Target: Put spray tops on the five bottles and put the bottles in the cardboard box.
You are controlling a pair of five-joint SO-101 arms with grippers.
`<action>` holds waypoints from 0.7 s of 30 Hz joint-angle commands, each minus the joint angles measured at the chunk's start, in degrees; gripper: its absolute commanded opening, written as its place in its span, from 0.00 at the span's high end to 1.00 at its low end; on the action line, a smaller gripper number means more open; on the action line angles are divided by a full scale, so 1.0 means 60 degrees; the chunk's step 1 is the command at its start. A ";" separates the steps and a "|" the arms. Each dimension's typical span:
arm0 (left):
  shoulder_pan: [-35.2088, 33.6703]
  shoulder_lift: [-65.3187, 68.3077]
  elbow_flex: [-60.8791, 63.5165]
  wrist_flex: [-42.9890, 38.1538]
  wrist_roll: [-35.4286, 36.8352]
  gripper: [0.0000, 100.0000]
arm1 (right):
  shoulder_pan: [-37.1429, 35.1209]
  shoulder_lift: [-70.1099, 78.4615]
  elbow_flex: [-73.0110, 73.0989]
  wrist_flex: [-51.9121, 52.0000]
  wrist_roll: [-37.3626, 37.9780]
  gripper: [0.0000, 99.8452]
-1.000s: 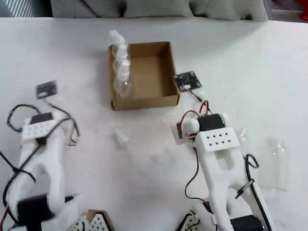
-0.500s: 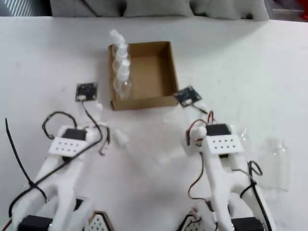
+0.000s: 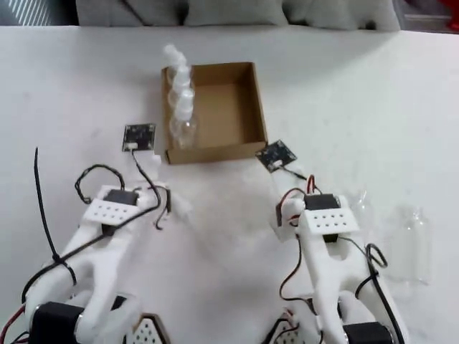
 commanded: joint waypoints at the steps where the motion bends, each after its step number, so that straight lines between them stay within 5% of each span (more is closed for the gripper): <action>1: 0.0081 -0.0022 -0.0147 -0.0234 0.0073 0.98 | -0.0388 -0.0198 0.0073 -0.0154 0.0073 0.85; 11: 0.0066 -0.0022 -0.0117 -0.0234 0.0073 0.98 | -0.0300 0.1106 -0.0484 -0.0432 0.0044 0.86; 16: 0.0066 -0.0022 -0.0117 -0.0234 0.0073 0.98 | -0.0300 0.1590 -0.0821 -0.0344 0.0029 0.99; 21: 0.0066 -0.0022 -0.0117 -0.0234 0.0073 0.98 | -0.0344 0.1282 -0.1201 -0.0212 -0.0791 0.99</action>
